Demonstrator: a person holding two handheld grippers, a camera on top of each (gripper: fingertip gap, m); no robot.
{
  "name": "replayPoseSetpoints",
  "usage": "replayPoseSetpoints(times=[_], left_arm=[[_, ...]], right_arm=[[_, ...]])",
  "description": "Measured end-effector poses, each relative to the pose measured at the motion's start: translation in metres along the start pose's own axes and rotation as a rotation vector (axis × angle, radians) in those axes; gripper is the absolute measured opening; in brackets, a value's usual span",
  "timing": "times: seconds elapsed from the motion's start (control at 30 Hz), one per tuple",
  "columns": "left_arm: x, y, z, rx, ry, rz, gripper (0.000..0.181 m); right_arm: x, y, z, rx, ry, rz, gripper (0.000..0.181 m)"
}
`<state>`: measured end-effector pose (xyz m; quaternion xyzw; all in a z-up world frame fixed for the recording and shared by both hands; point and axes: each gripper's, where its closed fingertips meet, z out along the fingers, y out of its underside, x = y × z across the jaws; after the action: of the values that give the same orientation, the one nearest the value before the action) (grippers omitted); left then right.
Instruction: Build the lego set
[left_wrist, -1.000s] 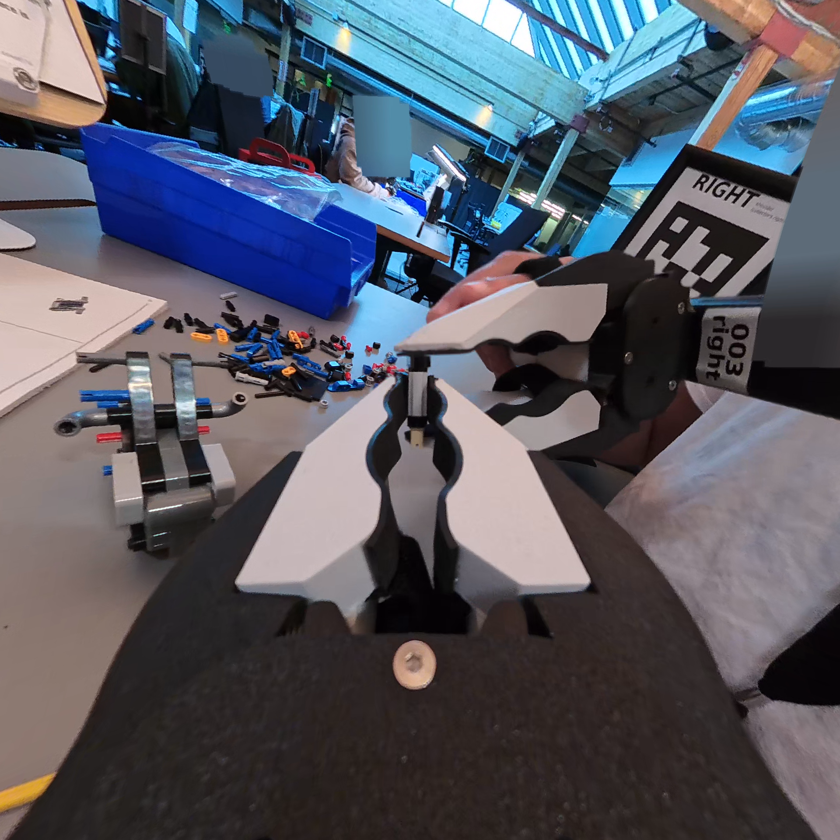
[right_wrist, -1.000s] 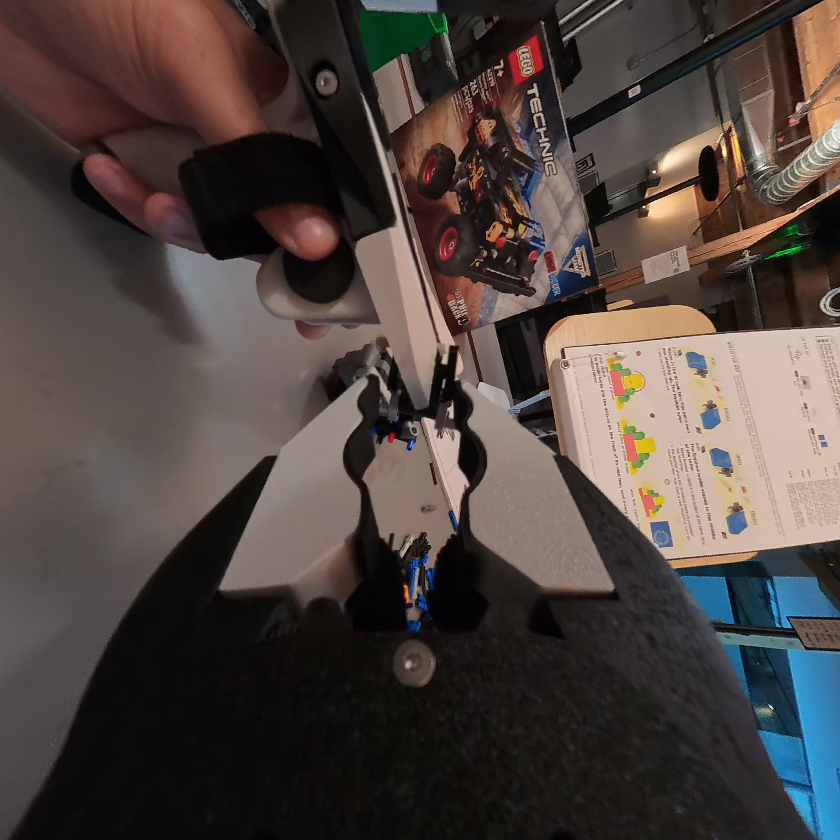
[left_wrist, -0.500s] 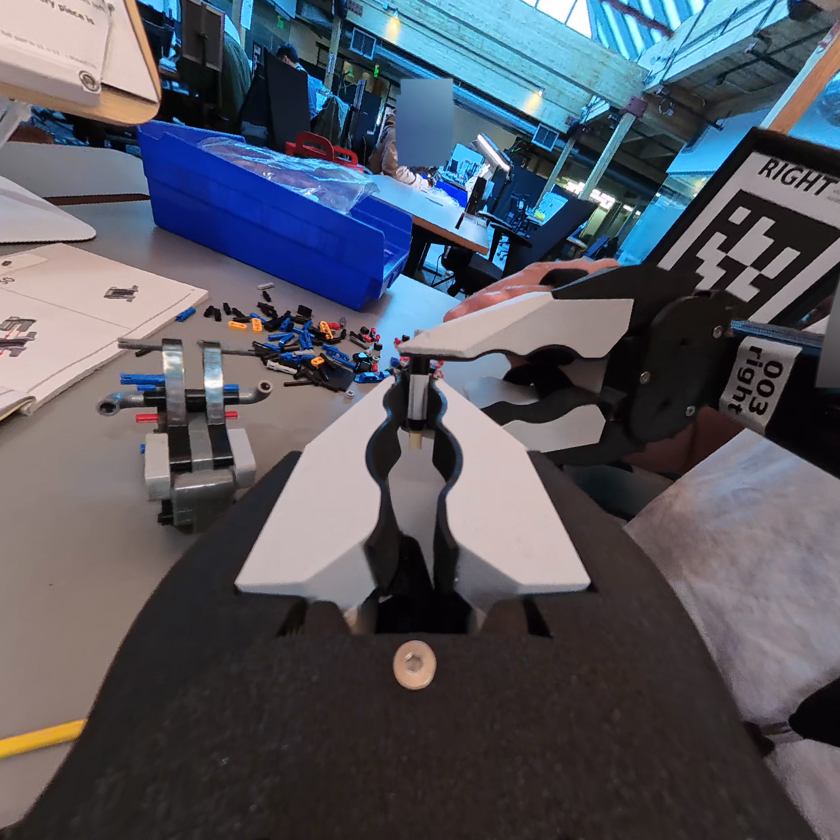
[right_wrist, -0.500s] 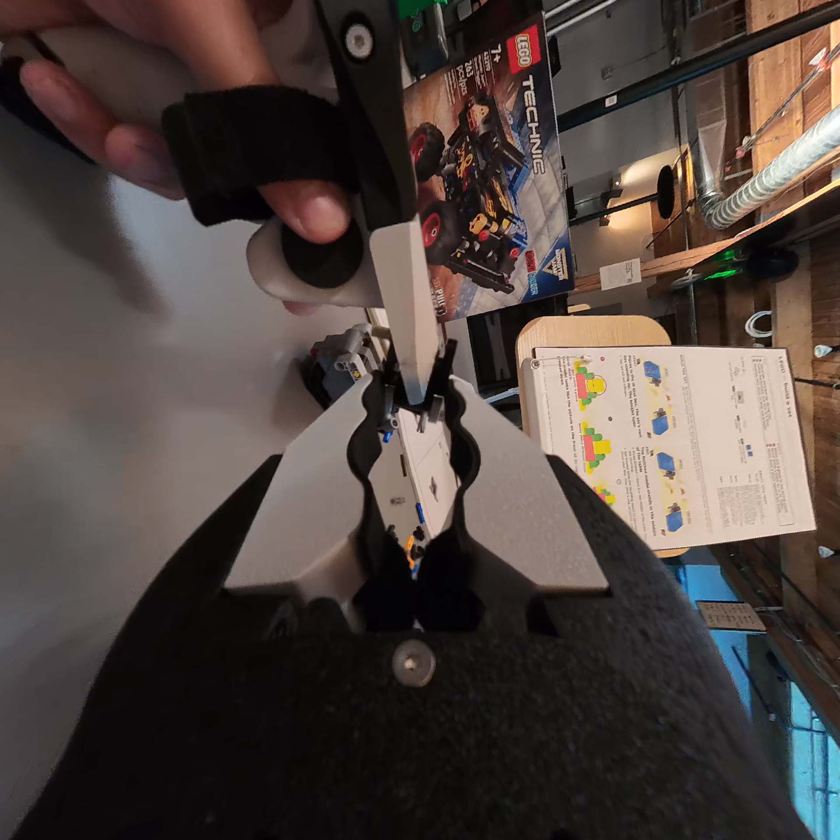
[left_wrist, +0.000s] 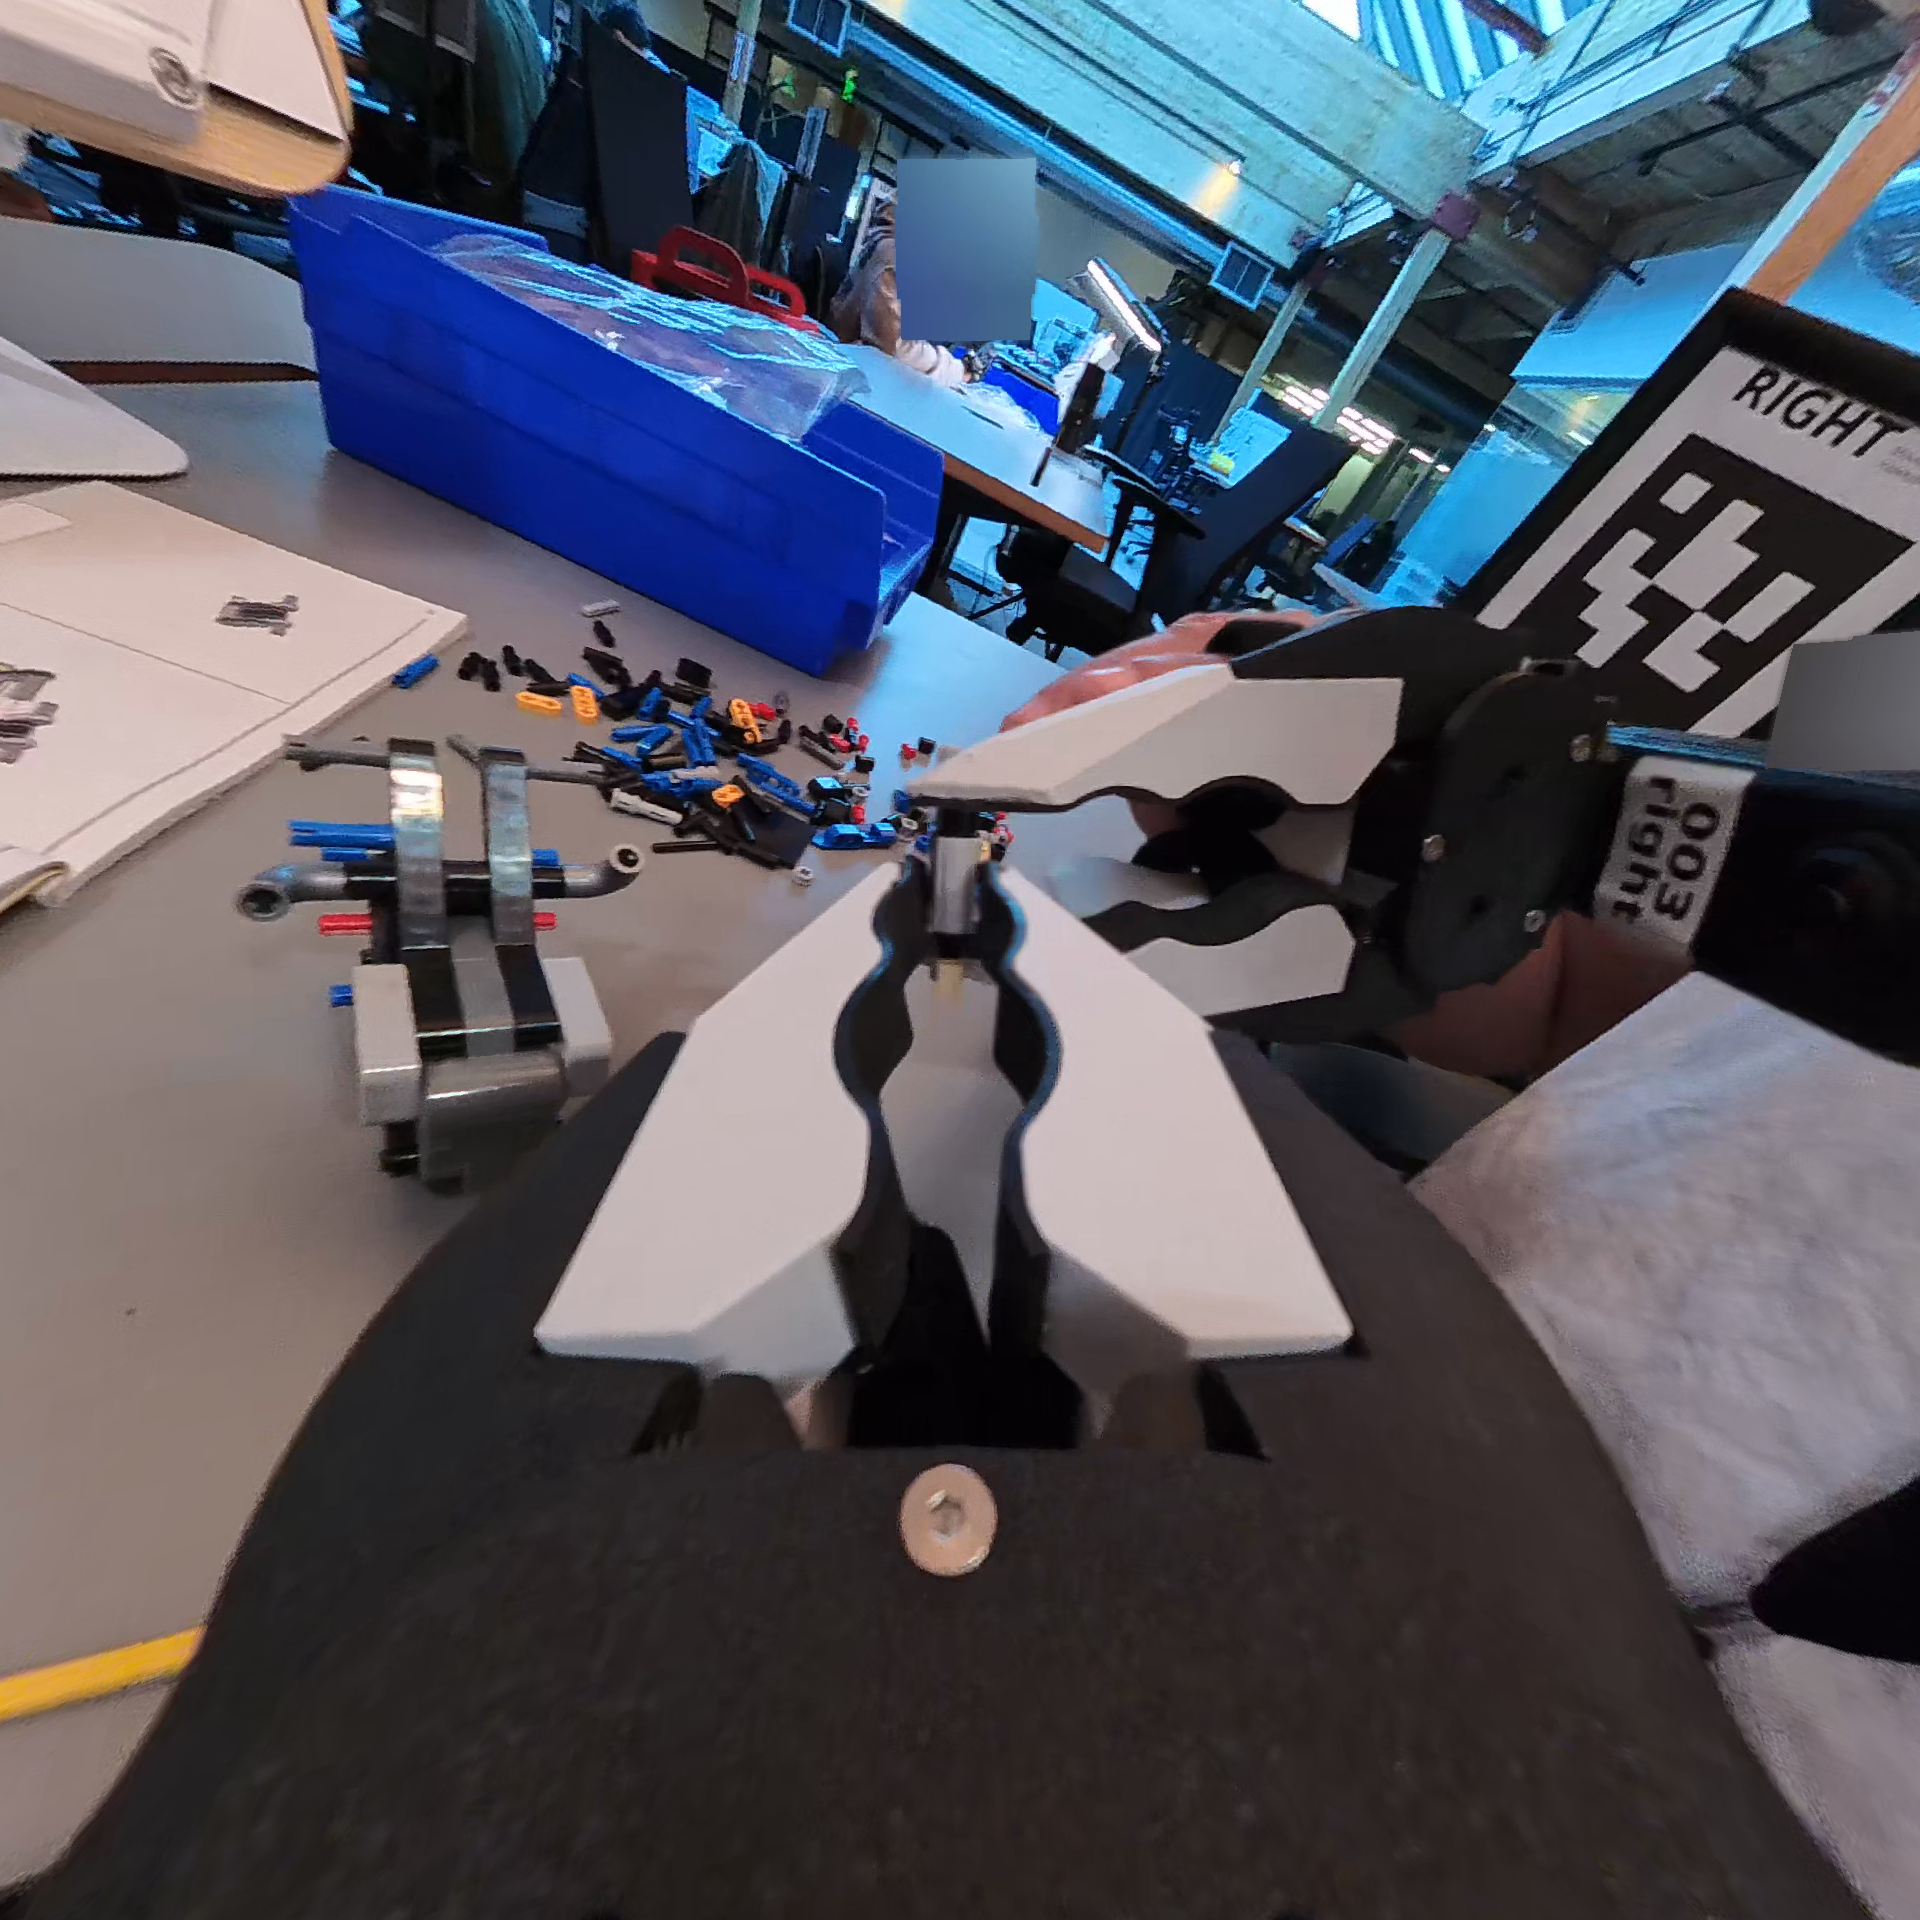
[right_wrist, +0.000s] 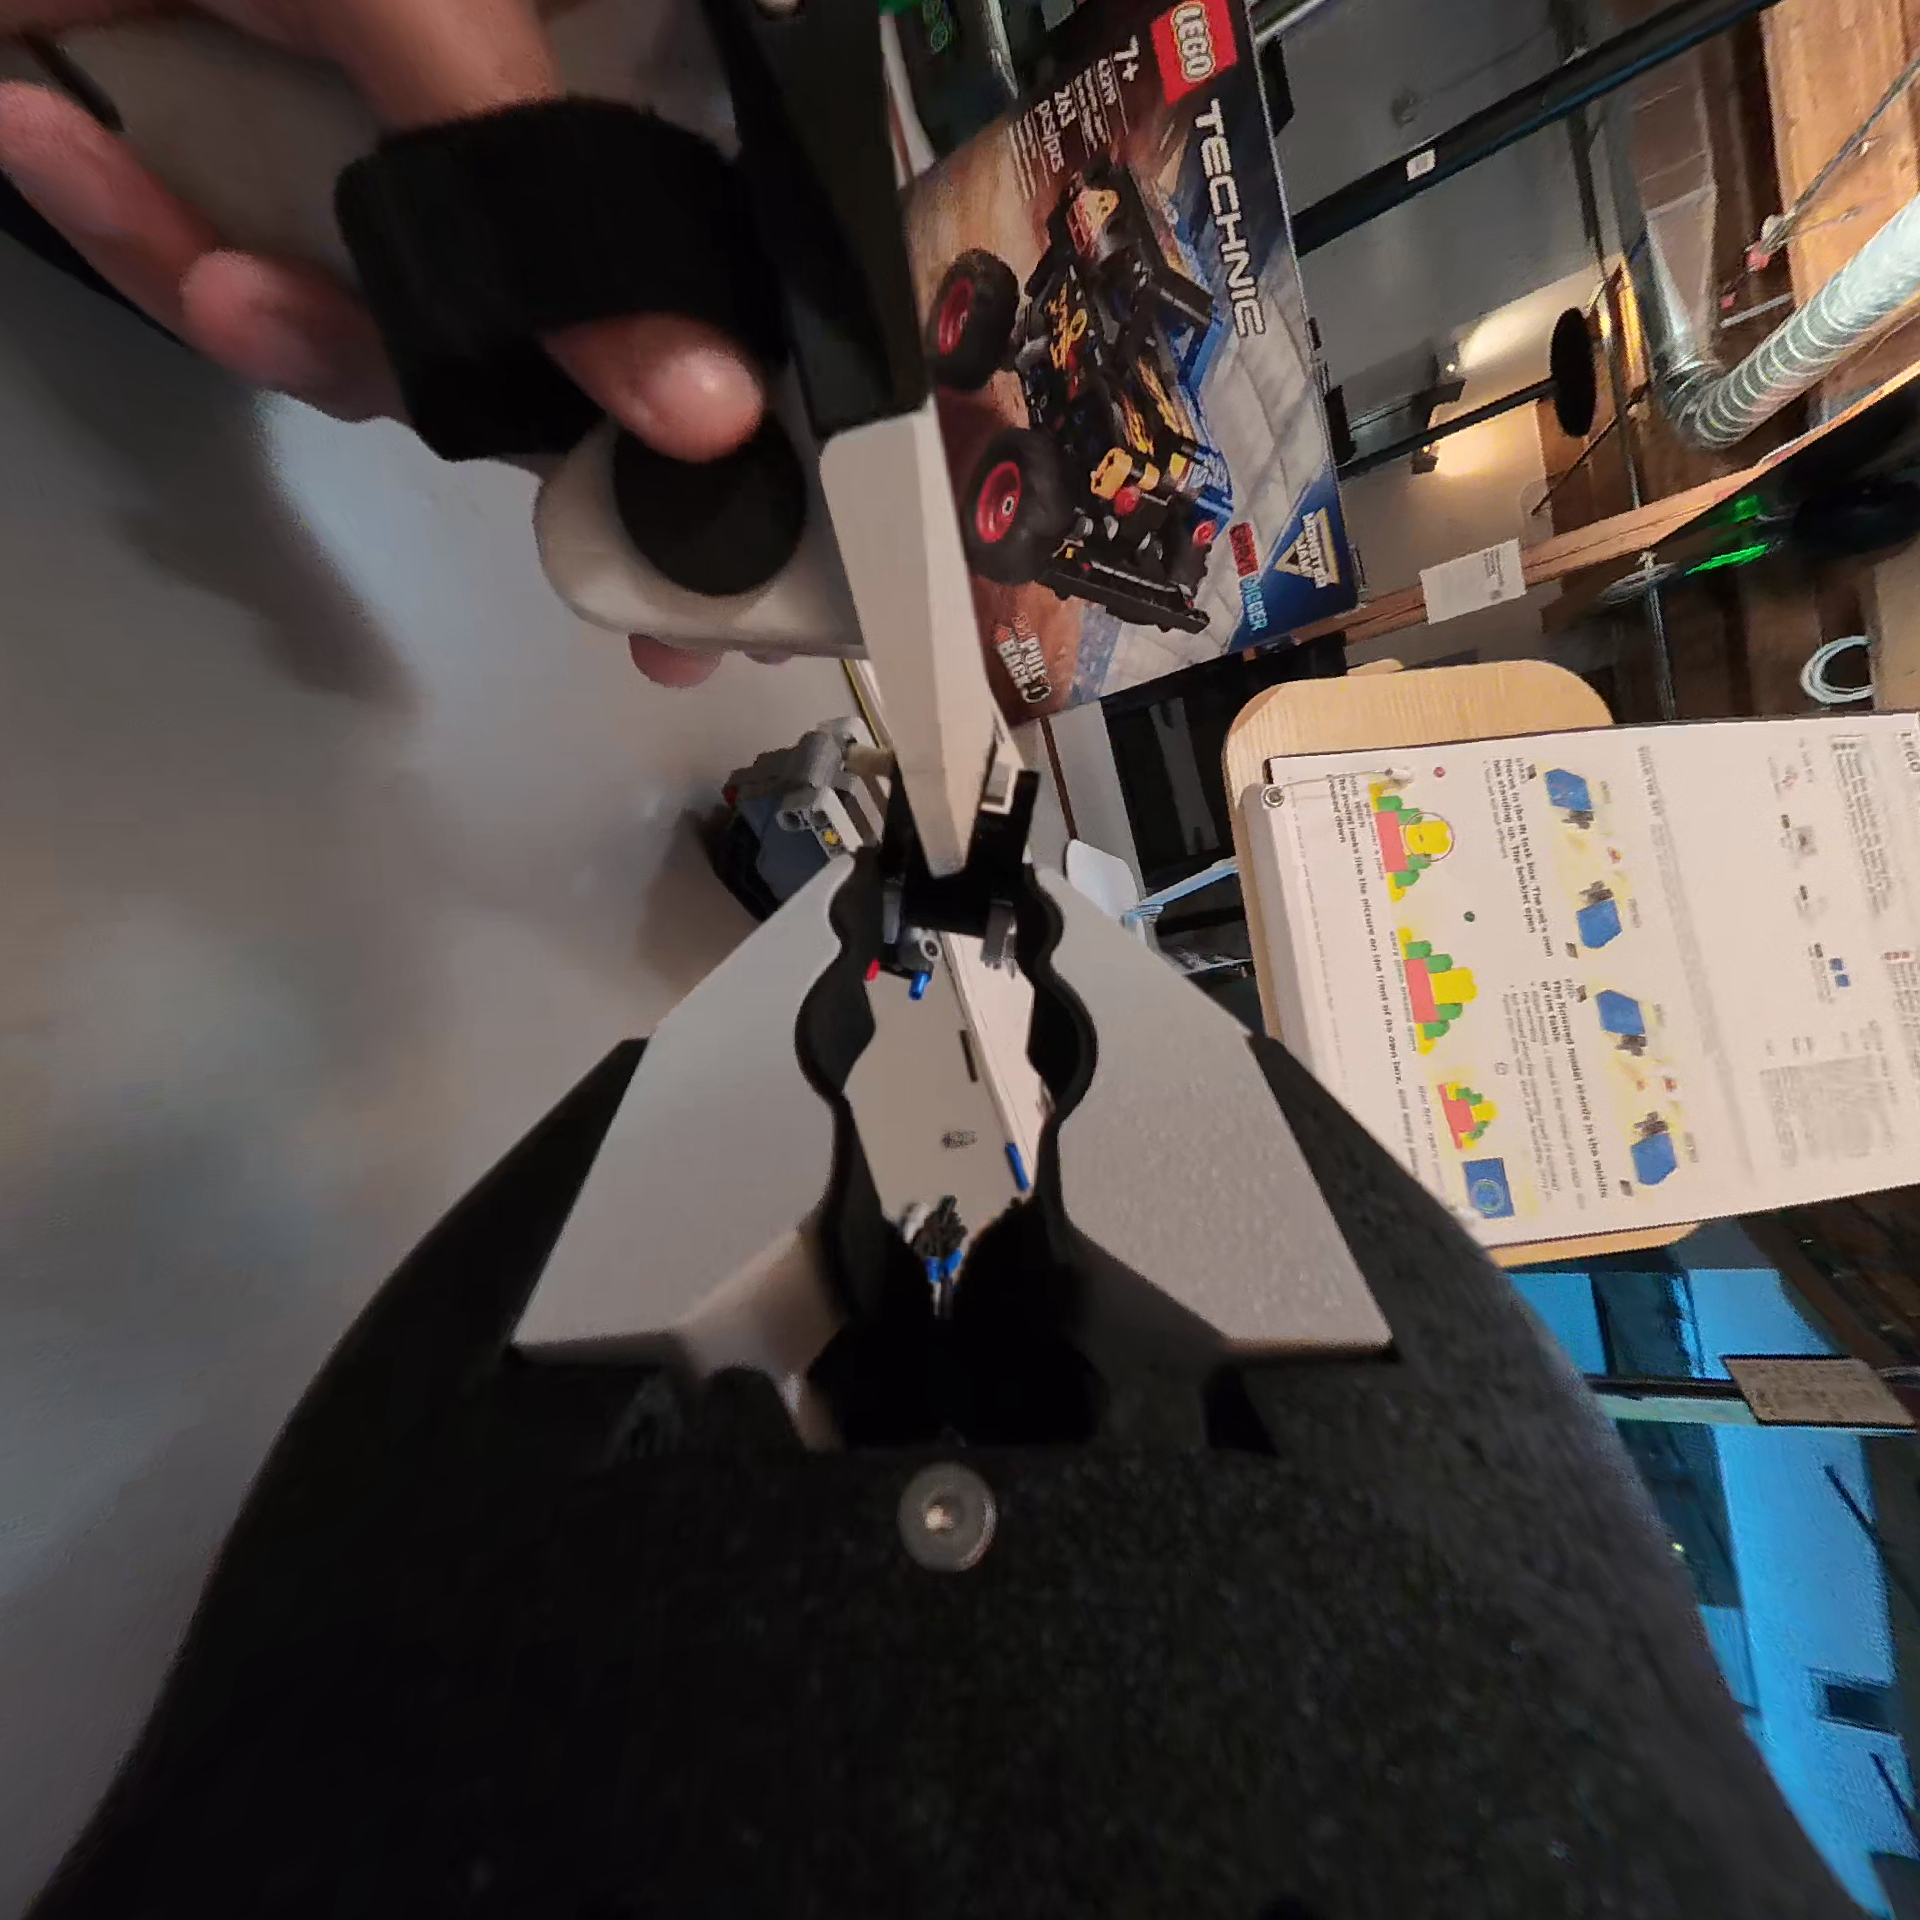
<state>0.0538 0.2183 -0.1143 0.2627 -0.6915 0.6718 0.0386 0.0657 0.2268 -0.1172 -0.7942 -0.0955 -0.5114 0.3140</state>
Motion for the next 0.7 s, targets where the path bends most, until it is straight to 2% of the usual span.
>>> replayPoseSetpoints(times=[0.2, 0.33, 0.53, 0.7], left_arm=[[-0.003, -0.001, -0.002, 0.000, -0.014, 0.008, 0.006], [-0.004, -0.004, -0.005, 0.016, -0.001, -0.010, 0.016], [-0.002, -0.007, -0.008, 0.008, 0.036, 0.018, 0.021], [-0.007, -0.008, -0.012, 0.003, 0.014, 0.075, 0.013]], right_arm=[[0.000, 0.000, 0.003, -0.008, 0.000, 0.059, 0.025], [0.003, 0.008, 0.006, -0.034, 0.003, 0.109, 0.025], [0.000, 0.012, 0.008, 0.015, -0.123, 0.431, 0.025], [-0.001, 0.018, 0.007, 0.021, -0.136, 0.525, 0.025]])
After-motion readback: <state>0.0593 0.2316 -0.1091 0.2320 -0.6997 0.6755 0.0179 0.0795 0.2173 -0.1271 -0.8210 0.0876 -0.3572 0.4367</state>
